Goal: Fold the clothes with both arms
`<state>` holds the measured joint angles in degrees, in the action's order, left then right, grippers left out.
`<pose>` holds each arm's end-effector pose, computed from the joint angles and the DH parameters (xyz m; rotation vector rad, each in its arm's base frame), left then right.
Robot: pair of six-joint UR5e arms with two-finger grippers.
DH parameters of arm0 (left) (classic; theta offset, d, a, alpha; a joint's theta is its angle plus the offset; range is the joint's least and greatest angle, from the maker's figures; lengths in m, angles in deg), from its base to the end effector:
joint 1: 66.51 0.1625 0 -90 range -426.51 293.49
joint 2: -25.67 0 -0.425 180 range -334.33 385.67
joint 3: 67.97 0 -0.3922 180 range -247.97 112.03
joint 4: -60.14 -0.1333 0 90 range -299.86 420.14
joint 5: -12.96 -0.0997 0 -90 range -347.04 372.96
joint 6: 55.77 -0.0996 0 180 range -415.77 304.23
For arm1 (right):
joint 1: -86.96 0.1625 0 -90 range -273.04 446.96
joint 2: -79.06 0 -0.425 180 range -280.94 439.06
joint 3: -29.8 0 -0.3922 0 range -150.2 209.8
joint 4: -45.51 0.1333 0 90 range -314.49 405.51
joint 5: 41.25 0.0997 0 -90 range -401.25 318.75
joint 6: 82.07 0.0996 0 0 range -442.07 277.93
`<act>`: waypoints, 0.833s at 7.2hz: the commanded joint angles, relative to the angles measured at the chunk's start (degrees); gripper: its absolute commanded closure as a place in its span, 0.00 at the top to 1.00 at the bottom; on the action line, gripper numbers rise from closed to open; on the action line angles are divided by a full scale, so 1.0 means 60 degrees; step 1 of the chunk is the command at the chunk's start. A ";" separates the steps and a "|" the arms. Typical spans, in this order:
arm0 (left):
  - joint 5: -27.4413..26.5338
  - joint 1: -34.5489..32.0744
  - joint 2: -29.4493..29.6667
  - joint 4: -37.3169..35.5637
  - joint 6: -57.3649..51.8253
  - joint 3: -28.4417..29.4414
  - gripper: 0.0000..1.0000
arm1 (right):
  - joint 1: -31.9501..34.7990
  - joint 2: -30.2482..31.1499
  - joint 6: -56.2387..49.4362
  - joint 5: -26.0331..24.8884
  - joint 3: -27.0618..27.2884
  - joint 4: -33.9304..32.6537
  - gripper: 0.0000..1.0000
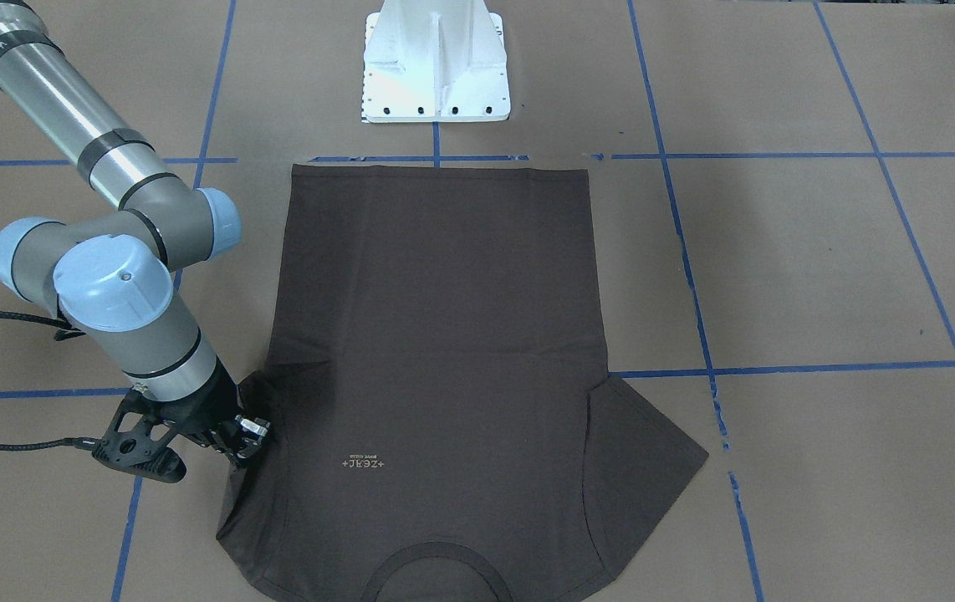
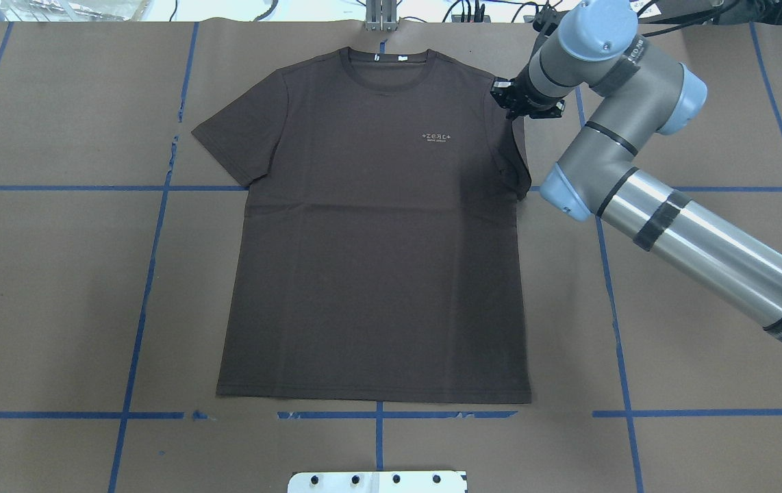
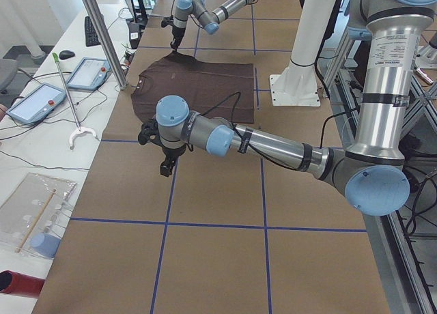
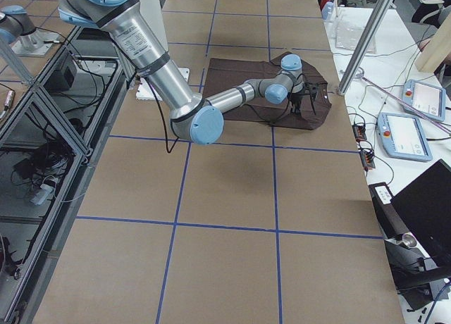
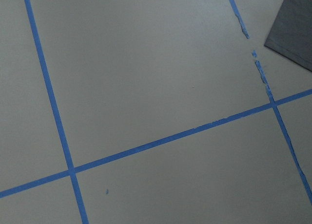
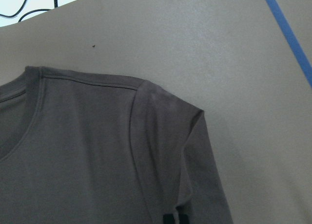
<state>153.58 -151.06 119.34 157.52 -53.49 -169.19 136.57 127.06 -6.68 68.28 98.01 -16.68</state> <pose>-0.0064 -0.5254 0.5065 0.3036 0.8953 0.2228 -0.4350 -0.6657 0.3315 0.1708 -0.8797 0.4271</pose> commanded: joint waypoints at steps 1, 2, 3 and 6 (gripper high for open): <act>0.0000 -0.0015 -0.0026 -0.0014 0.0102 -0.0295 1.00 | -0.0197 -0.0847 0.0266 -0.0425 -0.0874 0.0008 0.00; 0.0000 0.0000 -0.0084 -0.0044 0.0364 -0.0545 1.00 | -0.0299 -0.1229 0.0267 -0.0500 -0.1344 0.0037 0.00; 0.0000 0.0014 -0.0186 -0.0015 0.0526 -0.0707 1.00 | -0.0416 -0.1421 0.0252 -0.0501 -0.1551 0.0067 0.00; -0.0014 0.0568 0.0074 0.0305 0.1470 -0.0563 1.00 | -0.1047 -0.1525 0.0281 -0.1380 -0.1613 0.0491 1.00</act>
<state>153.49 -149.51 118.69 158.01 -48.99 -173.11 131.09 118.27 -5.10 61.06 88.12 -14.52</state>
